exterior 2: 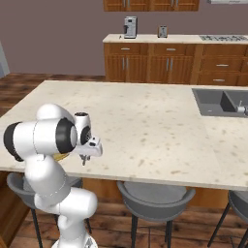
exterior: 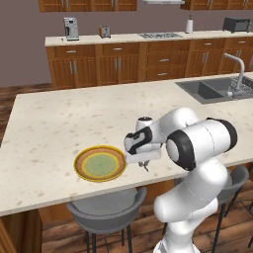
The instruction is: Take the fork and place it on the left side of the plate. Then take the spoon and place it on the right side of the plate. Make sure they're directly next to the plate.
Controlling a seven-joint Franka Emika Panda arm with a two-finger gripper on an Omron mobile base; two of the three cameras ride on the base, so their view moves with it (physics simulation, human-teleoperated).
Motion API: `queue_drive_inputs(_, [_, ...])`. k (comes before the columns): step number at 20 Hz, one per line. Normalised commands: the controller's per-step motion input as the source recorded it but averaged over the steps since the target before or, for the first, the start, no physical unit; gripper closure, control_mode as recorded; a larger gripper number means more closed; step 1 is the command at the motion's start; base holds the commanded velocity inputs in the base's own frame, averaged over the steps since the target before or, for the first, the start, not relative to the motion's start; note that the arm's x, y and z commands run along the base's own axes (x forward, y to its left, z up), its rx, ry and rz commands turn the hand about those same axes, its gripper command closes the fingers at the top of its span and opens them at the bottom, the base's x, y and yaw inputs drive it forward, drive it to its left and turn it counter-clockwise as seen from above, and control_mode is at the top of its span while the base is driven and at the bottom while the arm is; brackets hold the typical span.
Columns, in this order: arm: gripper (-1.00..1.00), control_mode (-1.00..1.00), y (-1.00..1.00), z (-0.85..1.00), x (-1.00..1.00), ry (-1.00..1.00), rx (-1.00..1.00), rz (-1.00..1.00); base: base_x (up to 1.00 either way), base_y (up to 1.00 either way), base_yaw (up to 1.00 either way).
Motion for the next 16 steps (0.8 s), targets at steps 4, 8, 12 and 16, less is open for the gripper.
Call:
queue_drive_inputs(4, [-1.0, -1.0, 0.08, -0.29, 0.03, 0.06, 0.0, 0.0, 0.0, 0.0, 0.0])
queue_drive_inputs(8, [-1.0, -1.0, -0.01, -0.01, -0.18, -0.01, 0.0, -0.02, 0.0, 0.0, 0.0])
queue_drive_inputs(12, [-1.0, -1.0, -0.18, 0.06, -0.15, -0.01, 0.02, -0.06, 0.0, 0.0, 0.0])
queue_drive_inputs(16, [-1.0, -1.0, -0.19, 0.43, -0.17, -0.03, 0.0, -0.07, 0.0, 0.0, 0.0])
